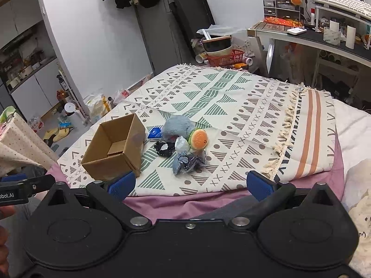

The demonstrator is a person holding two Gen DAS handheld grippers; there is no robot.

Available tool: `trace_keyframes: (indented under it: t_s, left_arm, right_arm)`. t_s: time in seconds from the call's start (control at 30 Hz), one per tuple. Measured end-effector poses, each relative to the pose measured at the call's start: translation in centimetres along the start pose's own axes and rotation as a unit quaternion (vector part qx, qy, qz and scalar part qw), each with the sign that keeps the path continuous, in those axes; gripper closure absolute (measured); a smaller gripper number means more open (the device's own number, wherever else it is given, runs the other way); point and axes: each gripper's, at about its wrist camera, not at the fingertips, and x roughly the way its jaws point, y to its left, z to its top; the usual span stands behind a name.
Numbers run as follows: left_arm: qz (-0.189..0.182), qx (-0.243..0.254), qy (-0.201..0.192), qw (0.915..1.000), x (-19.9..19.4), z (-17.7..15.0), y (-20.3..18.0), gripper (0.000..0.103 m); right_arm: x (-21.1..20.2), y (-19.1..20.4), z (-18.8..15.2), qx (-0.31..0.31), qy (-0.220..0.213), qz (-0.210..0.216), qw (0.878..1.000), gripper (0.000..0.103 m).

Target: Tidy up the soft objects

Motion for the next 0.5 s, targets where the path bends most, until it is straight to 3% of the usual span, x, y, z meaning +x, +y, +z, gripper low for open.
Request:
trace_keyframes:
  t_s: [0.5]
  left_arm:
    - [-0.003,0.003,-0.004,1.0000,-0.66,0.44,0.00,0.001]
  right_arm:
    - [-0.58,0.00,0.11,-0.009,-0.004,-0.007,1.000,0.000]
